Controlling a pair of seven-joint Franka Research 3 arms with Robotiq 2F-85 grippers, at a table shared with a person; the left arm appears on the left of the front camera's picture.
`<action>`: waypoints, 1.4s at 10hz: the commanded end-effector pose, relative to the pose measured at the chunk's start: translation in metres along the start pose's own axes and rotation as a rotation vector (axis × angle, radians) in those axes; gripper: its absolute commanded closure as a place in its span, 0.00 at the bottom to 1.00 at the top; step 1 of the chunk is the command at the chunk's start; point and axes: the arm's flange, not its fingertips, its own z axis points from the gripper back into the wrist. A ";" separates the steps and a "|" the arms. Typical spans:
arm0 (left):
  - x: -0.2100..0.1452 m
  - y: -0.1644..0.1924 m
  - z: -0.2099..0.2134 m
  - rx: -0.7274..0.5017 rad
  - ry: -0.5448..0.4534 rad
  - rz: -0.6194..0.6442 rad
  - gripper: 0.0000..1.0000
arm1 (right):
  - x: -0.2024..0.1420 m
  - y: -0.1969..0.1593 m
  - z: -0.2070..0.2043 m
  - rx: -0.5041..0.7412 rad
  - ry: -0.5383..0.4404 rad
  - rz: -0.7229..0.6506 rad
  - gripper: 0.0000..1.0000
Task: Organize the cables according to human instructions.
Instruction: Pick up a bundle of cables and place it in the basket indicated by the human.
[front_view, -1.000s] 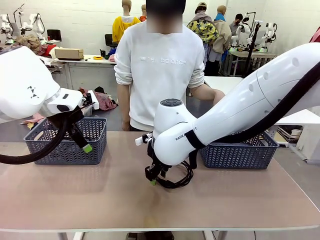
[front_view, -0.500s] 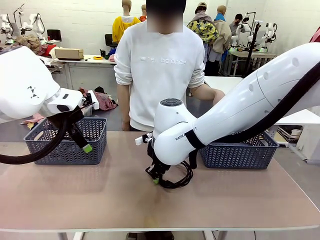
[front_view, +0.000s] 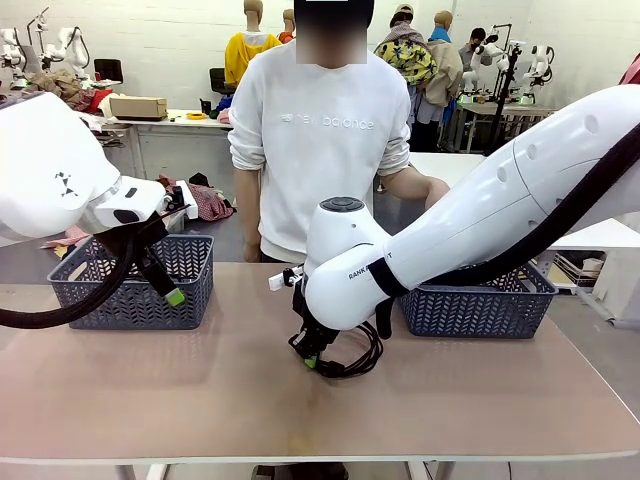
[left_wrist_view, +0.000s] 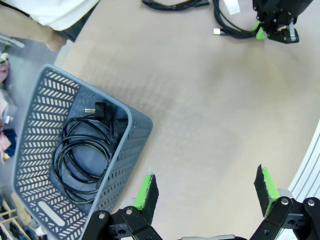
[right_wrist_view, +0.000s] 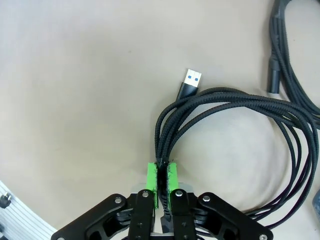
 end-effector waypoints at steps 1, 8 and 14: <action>-0.001 0.001 0.001 0.005 0.001 0.004 0.00 | -0.015 0.010 0.010 0.054 -0.018 0.024 1.00; -0.001 0.001 0.001 0.005 0.001 0.004 0.00 | -0.082 -0.002 0.137 0.013 0.048 0.493 1.00; -0.001 0.001 0.001 0.005 0.001 0.004 0.00 | -0.131 -0.141 0.229 -0.063 0.035 0.802 1.00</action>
